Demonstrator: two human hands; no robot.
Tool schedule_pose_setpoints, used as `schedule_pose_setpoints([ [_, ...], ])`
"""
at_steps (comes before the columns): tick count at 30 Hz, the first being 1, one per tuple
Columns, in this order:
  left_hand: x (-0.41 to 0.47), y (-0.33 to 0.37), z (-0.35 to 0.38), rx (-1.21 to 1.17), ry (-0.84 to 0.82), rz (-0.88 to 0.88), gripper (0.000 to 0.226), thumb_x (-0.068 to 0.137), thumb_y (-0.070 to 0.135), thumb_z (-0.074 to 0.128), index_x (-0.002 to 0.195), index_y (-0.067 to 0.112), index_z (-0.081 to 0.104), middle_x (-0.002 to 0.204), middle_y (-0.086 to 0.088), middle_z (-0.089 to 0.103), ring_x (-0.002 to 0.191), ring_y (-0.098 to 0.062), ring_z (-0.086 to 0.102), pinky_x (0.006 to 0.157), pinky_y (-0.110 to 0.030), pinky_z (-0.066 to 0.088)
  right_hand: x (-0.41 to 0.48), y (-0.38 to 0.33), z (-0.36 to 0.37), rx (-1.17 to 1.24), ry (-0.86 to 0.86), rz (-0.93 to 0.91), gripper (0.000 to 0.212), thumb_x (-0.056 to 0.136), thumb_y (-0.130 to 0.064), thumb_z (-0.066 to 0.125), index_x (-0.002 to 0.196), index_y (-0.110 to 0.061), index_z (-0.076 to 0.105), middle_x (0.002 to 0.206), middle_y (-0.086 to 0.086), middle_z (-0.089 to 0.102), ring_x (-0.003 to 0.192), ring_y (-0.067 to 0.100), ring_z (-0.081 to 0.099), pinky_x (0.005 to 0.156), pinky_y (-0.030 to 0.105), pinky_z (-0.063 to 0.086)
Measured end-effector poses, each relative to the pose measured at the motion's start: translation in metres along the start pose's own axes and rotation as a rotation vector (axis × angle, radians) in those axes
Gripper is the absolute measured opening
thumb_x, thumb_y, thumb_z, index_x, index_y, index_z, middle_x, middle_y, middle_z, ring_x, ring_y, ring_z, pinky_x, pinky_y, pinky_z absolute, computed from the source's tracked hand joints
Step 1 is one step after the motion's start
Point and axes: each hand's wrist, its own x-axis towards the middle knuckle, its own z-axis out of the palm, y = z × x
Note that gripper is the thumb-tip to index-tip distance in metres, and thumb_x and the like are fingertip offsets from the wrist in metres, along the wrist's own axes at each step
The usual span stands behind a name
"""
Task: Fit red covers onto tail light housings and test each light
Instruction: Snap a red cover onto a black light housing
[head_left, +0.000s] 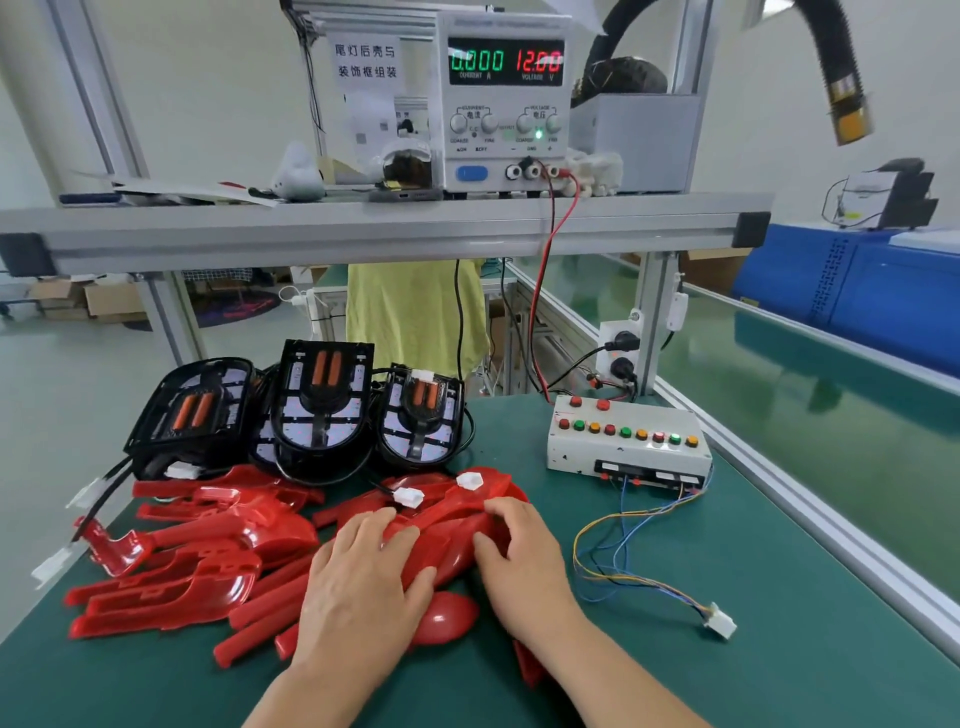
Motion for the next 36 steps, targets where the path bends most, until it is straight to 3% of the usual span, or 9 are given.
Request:
schedule_pose_setpoints([
  [3, -0.004, -0.002, -0.001, -0.008, 0.006, 0.015, 0.042, 0.074, 0.036, 0.082, 0.112, 0.019, 0.074, 0.127, -0.005, 0.063, 0.123, -0.027, 0.057, 0.097, -0.047, 0.047, -0.001, 0.003, -0.009, 0.043, 0.019, 0.032, 0.033, 0.094, -0.015, 0.059, 0.128, -0.018, 0.058, 0.119, -0.011, 0.052, 0.121, 0.009, 0.049, 0.093, 0.008, 0.026],
  [9, -0.007, -0.004, 0.001, -0.013, 0.036, 0.041, 0.044, 0.079, 0.039, 0.079, 0.116, 0.017, 0.073, 0.13, -0.004, 0.062, 0.127, -0.026, 0.055, 0.102, -0.046, 0.045, -0.003, 0.003, -0.03, -0.048, -0.014, -0.01, 0.034, 0.093, -0.012, 0.057, 0.126, -0.022, 0.059, 0.129, -0.012, 0.053, 0.121, 0.003, 0.047, 0.1, 0.012, 0.028],
  [14, -0.009, -0.005, 0.001, -0.048, 0.065, 0.047, 0.047, 0.08, 0.041, 0.077, 0.118, 0.015, 0.071, 0.13, -0.003, 0.062, 0.126, -0.025, 0.056, 0.103, -0.045, 0.043, -0.011, 0.004, -0.036, -0.23, -0.046, 0.012, 0.032, 0.088, -0.032, 0.066, 0.119, -0.028, 0.057, 0.116, -0.014, 0.046, 0.11, 0.008, 0.05, 0.088, 0.023, 0.04],
  [18, -0.012, -0.006, 0.0, -0.068, 0.099, 0.07, 0.045, 0.074, 0.036, 0.084, 0.112, 0.014, 0.073, 0.123, -0.004, 0.065, 0.118, -0.026, 0.061, 0.098, -0.046, 0.047, -0.015, 0.001, -0.035, -0.249, -0.054, 0.054, 0.03, 0.087, -0.037, 0.066, 0.115, -0.032, 0.056, 0.107, -0.013, 0.045, 0.096, 0.008, 0.052, 0.079, 0.026, 0.039],
  [21, -0.013, -0.008, 0.0, -0.092, 0.083, 0.063, 0.042, 0.074, 0.035, 0.084, 0.109, 0.015, 0.074, 0.123, -0.004, 0.065, 0.119, -0.026, 0.061, 0.099, -0.045, 0.046, -0.015, -0.002, -0.033, -0.195, -0.007, 0.037, 0.022, 0.089, -0.031, 0.064, 0.108, -0.036, 0.056, 0.099, -0.017, 0.045, 0.083, -0.002, 0.052, 0.074, 0.022, 0.036],
  [25, -0.012, -0.009, -0.001, -0.14, 0.067, 0.065, 0.041, 0.076, 0.036, 0.082, 0.112, 0.017, 0.074, 0.127, -0.002, 0.063, 0.123, -0.024, 0.058, 0.102, -0.044, 0.044, -0.011, -0.011, -0.025, -0.066, 0.059, 0.002, 0.018, 0.091, -0.024, 0.063, 0.102, -0.037, 0.057, 0.102, -0.02, 0.05, 0.087, -0.005, 0.053, 0.078, 0.018, 0.038],
  [30, -0.006, -0.01, -0.005, -0.346, 0.032, -0.001, 0.05, 0.091, 0.057, 0.055, 0.133, 0.032, 0.058, 0.144, 0.018, 0.041, 0.138, -0.002, 0.029, 0.112, -0.024, 0.018, 0.0, -0.017, -0.015, 0.013, 0.043, 0.007, 0.021, 0.091, -0.019, 0.062, 0.101, -0.036, 0.056, 0.107, -0.018, 0.052, 0.085, 0.002, 0.06, 0.08, 0.018, 0.042],
  [34, 0.01, -0.015, -0.013, -0.467, 0.064, -0.1, 0.045, 0.092, 0.051, 0.057, 0.133, 0.03, 0.058, 0.14, 0.019, 0.045, 0.133, -0.001, 0.033, 0.114, -0.028, 0.026, 0.003, -0.017, -0.013, 0.094, 0.106, -0.015, 0.032, 0.089, -0.012, 0.063, 0.093, -0.042, 0.055, 0.105, -0.018, 0.054, 0.084, -0.005, 0.056, 0.071, 0.006, 0.038],
  [36, 0.018, -0.019, -0.014, -0.465, 0.068, -0.125, 0.045, 0.093, 0.049, 0.057, 0.133, 0.03, 0.057, 0.138, 0.019, 0.046, 0.131, -0.001, 0.035, 0.114, -0.031, 0.029, 0.001, -0.015, -0.012, 0.157, 0.149, -0.039, 0.038, 0.089, -0.007, 0.063, 0.091, -0.044, 0.055, 0.104, -0.018, 0.055, 0.089, -0.008, 0.056, 0.075, 0.005, 0.039],
])
